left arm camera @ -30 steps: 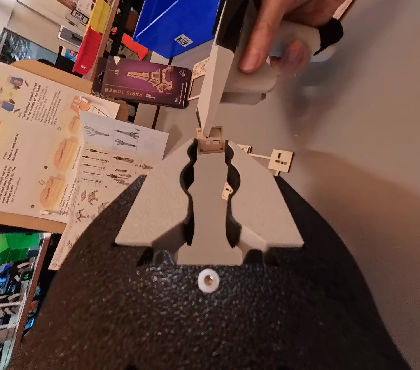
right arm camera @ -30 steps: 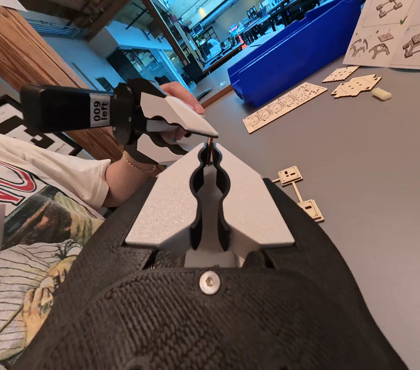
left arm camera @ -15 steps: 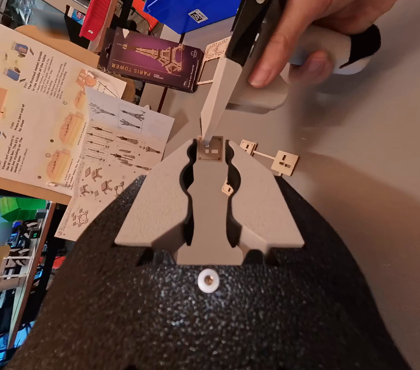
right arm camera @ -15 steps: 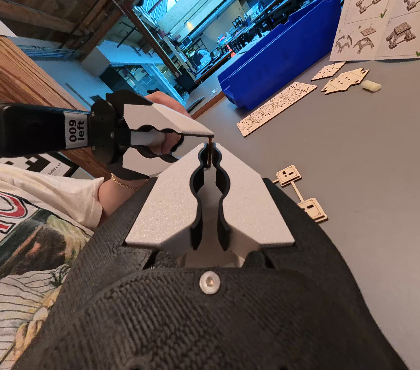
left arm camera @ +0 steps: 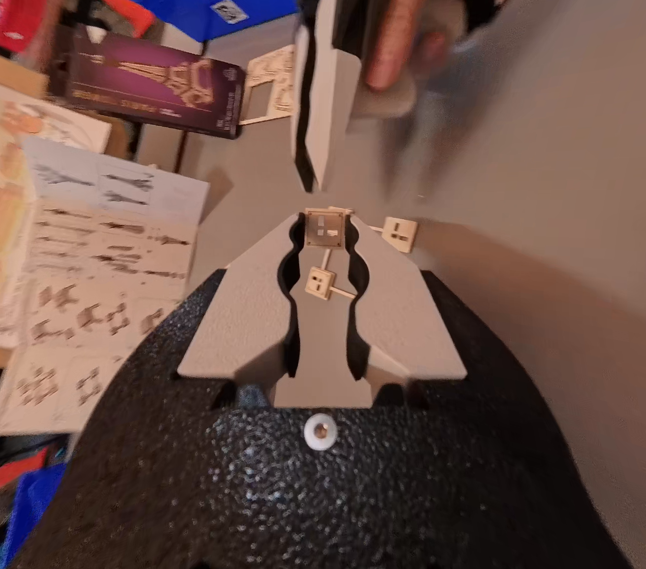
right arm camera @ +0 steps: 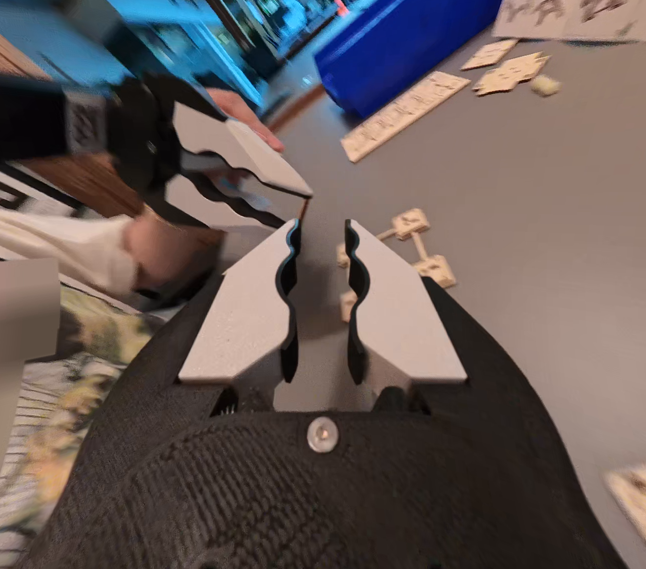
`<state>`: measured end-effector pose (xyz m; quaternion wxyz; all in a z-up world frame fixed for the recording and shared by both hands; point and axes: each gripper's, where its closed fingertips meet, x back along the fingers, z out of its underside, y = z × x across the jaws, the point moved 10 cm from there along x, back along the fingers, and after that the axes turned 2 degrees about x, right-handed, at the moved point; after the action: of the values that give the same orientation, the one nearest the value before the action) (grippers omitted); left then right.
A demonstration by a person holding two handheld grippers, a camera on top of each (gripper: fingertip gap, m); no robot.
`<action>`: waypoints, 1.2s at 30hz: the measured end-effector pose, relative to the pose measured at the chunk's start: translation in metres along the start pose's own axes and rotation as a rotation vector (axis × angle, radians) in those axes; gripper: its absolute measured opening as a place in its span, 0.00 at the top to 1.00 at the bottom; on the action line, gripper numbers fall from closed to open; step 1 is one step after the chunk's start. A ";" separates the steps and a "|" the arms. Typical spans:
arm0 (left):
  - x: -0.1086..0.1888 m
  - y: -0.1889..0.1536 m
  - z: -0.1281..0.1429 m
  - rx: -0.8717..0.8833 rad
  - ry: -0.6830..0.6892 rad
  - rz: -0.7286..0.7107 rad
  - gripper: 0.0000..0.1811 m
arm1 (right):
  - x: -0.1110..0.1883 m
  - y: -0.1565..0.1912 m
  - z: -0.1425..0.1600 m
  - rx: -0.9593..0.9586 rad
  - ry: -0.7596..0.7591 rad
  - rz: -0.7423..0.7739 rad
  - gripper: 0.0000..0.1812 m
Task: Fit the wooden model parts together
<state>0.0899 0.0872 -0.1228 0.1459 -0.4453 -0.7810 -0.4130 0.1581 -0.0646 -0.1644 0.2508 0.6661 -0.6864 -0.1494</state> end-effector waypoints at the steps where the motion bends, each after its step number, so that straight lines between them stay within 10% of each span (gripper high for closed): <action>1: -0.001 0.001 0.003 0.004 -0.007 0.065 0.89 | 0.006 -0.001 -0.001 0.088 0.045 0.071 0.89; 15: -0.051 -0.008 0.024 -0.002 0.035 0.464 0.89 | 0.000 0.033 0.042 1.164 0.379 0.215 0.98; 36: -0.053 -0.008 0.036 0.041 0.023 0.495 0.89 | -0.018 0.032 0.054 1.340 0.450 0.320 1.00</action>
<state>0.1181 0.0819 -0.1806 0.2607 -0.6153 -0.6546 -0.3536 0.1021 -0.0519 -0.1946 -0.0573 0.5829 -0.6511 0.4827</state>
